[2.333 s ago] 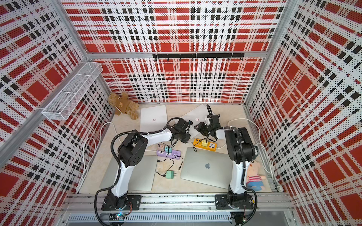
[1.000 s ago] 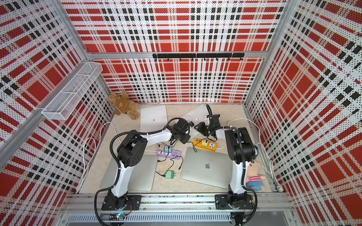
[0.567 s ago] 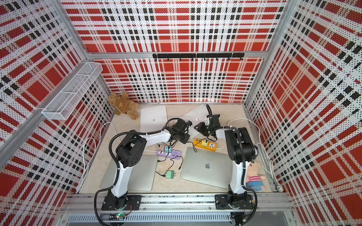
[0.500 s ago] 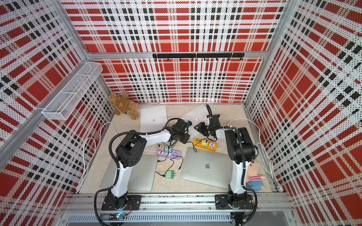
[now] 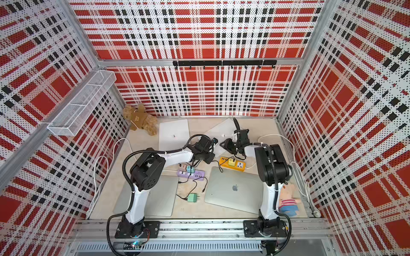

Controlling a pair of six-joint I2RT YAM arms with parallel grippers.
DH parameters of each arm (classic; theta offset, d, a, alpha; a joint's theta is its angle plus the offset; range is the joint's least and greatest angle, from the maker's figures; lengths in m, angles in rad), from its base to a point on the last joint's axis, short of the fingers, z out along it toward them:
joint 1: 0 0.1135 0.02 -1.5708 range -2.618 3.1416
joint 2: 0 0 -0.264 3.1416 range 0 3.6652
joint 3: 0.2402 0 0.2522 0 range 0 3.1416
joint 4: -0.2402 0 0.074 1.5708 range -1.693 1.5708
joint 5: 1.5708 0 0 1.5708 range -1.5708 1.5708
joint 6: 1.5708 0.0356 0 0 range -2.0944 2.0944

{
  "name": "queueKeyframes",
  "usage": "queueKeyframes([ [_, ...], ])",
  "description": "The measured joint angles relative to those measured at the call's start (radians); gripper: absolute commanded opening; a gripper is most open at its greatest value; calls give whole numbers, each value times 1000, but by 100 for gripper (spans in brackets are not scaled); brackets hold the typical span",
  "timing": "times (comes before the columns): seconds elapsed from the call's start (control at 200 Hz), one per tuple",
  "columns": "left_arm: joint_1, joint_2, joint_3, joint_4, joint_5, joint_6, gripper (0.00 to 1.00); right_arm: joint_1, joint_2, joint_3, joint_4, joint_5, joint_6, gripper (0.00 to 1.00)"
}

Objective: Unplug the laptop charger
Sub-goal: Remove the charging cable from the laptop, then place the charging cable at the center of the board.

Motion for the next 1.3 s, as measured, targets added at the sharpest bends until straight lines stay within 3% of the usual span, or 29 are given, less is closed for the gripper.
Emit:
queueKeyframes([
  [0.476, 9, -30, -25, -53, 21, -59, 7, 0, -3, 3, -8, 2, -2, 46],
  [0.842, 0, -103, -24, -55, 40, -85, 27, 18, -86, 7, -114, 20, -13, 56],
  [1.002, 0, -135, -24, -47, 48, -97, 30, 32, -137, 45, -158, 33, -25, 61],
  [1.303, 0, -174, -34, -1, 84, -153, 29, 73, -291, 66, -263, 174, -74, 68],
])
